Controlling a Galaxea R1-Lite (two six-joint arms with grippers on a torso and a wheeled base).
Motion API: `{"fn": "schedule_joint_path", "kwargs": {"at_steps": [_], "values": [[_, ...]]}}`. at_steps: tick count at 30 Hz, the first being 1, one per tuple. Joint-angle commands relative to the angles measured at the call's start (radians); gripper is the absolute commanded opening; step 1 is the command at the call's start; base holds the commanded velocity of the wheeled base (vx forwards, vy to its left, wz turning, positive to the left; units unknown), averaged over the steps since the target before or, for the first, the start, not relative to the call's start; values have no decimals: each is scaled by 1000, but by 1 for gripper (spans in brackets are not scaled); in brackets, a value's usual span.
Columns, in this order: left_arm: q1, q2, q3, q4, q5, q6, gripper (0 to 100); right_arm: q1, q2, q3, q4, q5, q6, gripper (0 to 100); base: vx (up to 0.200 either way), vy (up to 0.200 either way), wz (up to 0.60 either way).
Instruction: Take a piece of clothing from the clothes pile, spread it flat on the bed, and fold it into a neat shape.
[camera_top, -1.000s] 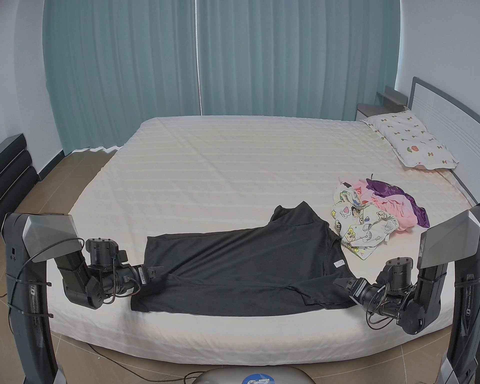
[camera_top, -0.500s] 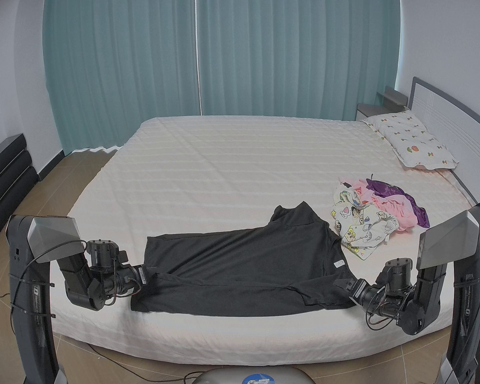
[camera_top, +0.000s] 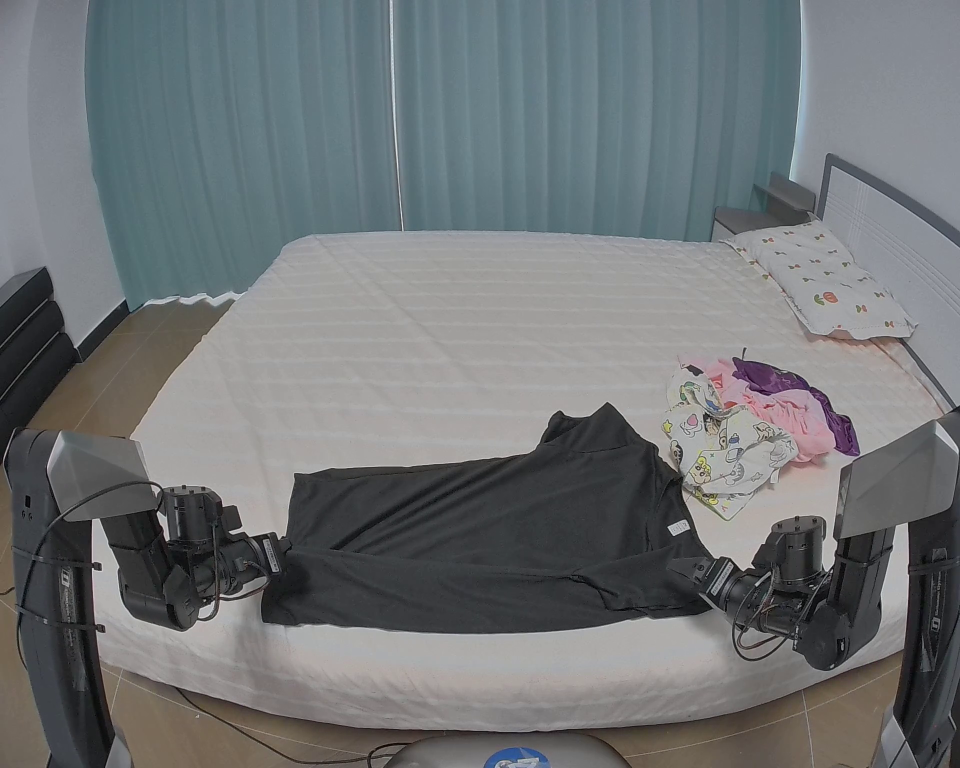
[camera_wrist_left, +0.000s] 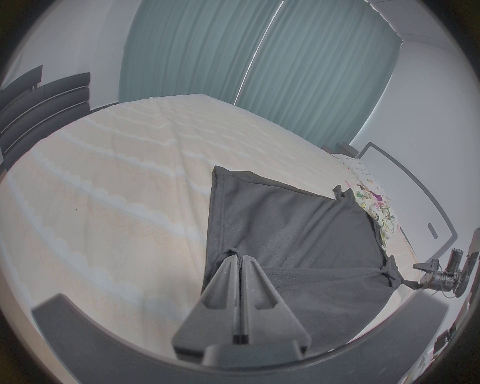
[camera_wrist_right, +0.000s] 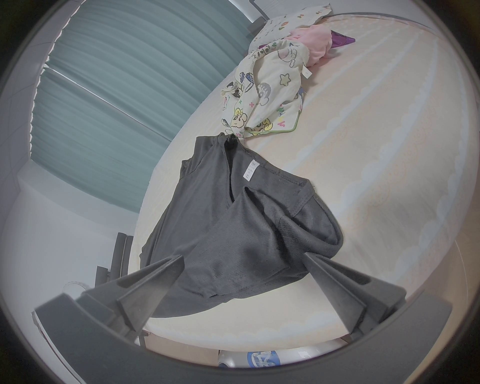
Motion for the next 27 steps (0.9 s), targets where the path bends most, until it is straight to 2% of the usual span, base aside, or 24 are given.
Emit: {"fn": "schedule_joint_path", "kwargs": {"at_steps": [1,11,14,17,22,27], "values": [[-15,-33,37,-25,1,-1,0,-17,-28,12,-37,-2,-16,100,0,0,0],[-42,-95,79,-28,5,-8,0,-63,-14,-65,-17,27,-202,100,0,0,0],[-42,-95,73,-28,45,-23,0,-69,9,-117,36,52,-304,100,0,0,0],[-42,-95,77,-28,50,-26,0,-70,33,-180,72,75,-367,100,0,0,0],[-41,-95,77,-28,50,-26,0,-61,83,-294,159,84,-421,100,0,0,0],[-41,-95,77,-28,50,-27,0,-61,124,-360,176,132,-447,100,0,0,0]]}}
